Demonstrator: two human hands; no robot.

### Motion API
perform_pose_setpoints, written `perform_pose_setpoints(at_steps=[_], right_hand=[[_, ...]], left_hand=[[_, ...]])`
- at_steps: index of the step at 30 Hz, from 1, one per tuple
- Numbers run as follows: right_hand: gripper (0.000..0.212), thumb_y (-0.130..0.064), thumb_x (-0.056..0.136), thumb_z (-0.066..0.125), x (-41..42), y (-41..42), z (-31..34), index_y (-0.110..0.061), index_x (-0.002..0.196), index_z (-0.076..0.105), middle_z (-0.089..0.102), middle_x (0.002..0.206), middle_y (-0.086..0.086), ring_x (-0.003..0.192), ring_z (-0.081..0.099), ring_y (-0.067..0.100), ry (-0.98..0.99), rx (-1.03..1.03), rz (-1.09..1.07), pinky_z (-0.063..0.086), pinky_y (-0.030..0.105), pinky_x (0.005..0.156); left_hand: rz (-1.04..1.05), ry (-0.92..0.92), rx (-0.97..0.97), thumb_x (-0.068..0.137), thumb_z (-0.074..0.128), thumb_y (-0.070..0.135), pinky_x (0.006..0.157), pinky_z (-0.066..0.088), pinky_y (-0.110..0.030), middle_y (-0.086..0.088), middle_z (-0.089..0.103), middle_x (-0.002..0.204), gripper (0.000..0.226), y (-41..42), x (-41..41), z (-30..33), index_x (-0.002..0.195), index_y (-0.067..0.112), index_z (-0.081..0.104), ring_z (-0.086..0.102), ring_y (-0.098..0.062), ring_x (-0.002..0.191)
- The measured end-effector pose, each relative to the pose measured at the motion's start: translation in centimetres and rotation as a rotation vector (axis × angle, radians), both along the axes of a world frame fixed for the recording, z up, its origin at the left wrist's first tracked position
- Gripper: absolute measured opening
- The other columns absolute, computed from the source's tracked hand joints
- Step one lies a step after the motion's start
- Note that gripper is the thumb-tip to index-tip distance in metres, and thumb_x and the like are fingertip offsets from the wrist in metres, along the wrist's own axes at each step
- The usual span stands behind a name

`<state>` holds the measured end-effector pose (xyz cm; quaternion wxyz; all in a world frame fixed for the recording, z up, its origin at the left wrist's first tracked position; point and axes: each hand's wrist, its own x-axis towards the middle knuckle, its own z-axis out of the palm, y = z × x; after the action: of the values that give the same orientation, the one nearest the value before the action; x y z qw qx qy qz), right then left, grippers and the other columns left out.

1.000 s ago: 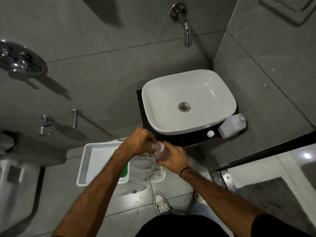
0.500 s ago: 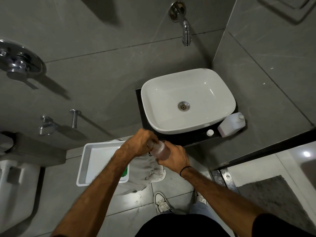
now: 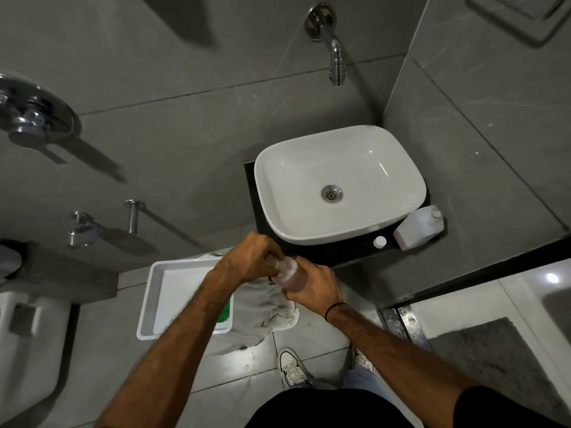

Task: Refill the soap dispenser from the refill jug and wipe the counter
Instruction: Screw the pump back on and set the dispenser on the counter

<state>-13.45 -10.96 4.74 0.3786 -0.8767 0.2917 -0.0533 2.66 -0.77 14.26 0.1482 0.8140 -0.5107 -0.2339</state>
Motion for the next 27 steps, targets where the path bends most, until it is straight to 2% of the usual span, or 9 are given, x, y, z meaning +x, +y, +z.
perform_pose_setpoints(at_steps=[2,4,7,10,13,17,22,27], right_hand=[[0.072,-0.059,0.056,0.075,0.0,0.0,-0.4,-0.036,0.121,0.054,0.074,0.099,-0.008,0.09,0.071,0.018,-0.008,0.007,-0.013,0.06,0.033,0.076],[0.071,-0.056,0.059,0.078,0.1,0.0,-0.9,-0.038,0.123,0.053,0.074,0.103,-0.008,0.094,0.071,0.018,-0.013,0.026,-0.041,0.06,0.033,0.079],[0.072,-0.049,0.061,0.081,0.4,0.1,-1.8,-0.039,0.126,0.053,0.071,0.112,-0.008,0.102,0.069,0.02,-0.018,0.11,-0.15,0.059,0.035,0.082],[0.072,-0.039,0.063,0.087,1.3,0.6,-3.3,-0.031,0.127,0.055,0.069,0.117,-0.002,0.105,0.067,0.023,-0.062,0.181,-0.28,0.058,0.037,0.084],[0.069,-0.033,0.061,0.091,2.5,1.5,-5.1,-0.016,0.117,0.055,0.07,0.109,0.006,0.097,0.068,0.029,-0.088,0.185,-0.375,0.055,0.033,0.076],[0.068,-0.037,0.06,0.093,3.9,2.2,-6.6,-0.011,0.105,0.05,0.069,0.099,0.01,0.091,0.068,0.033,-0.118,0.227,-0.488,0.057,0.038,0.071],[0.077,-0.043,0.058,0.093,3.8,1.6,-6.5,-0.013,0.109,0.044,0.068,0.105,0.01,0.096,0.067,0.035,-0.038,0.225,-0.42,0.058,0.042,0.073],[0.076,-0.038,0.064,0.09,-1.2,-0.7,-6.1,-0.015,0.122,0.047,0.065,0.119,0.009,0.105,0.064,0.033,0.032,0.129,-0.285,0.053,0.037,0.08]], left_hand=[[-0.024,0.003,0.009,0.066,0.081,0.008,0.075,0.047,-0.016,-0.004,0.079,0.102,0.042,0.2,0.1,-0.3,0.107,0.014,0.08,0.073,-0.02,0.089],[-0.015,0.021,0.008,0.065,0.088,0.01,0.078,0.051,-0.019,-0.006,0.077,0.111,0.061,0.6,0.2,-0.9,0.124,0.012,0.072,0.072,-0.021,0.093],[0.054,0.031,0.006,0.069,0.087,0.009,0.088,0.056,-0.031,-0.013,0.069,0.124,0.078,1.4,0.1,-2.0,0.141,0.01,0.057,0.069,-0.027,0.103],[0.139,-0.022,0.029,0.082,0.079,0.015,0.1,0.052,-0.038,-0.013,0.06,0.138,0.07,2.6,0.1,-3.4,0.146,0.012,0.05,0.061,-0.03,0.12],[0.176,-0.097,0.066,0.09,0.072,0.023,0.1,0.052,-0.04,-0.008,0.055,0.144,0.06,4.0,0.0,-5.0,0.146,0.015,0.05,0.055,-0.028,0.128],[0.232,-0.169,0.079,0.095,0.068,0.025,0.097,0.052,-0.039,-0.007,0.054,0.146,0.047,5.3,-0.1,-6.4,0.14,0.016,0.057,0.054,-0.029,0.129],[0.263,-0.172,0.049,0.097,0.065,0.017,0.091,0.056,-0.041,-0.011,0.053,0.146,0.041,5.1,-0.7,-6.2,0.138,0.017,0.058,0.057,-0.033,0.125],[0.332,-0.14,-0.109,0.097,0.062,0.012,0.089,0.058,-0.044,-0.012,0.056,0.137,0.038,2.9,-2.3,-4.0,0.135,0.013,0.059,0.059,-0.031,0.118]])
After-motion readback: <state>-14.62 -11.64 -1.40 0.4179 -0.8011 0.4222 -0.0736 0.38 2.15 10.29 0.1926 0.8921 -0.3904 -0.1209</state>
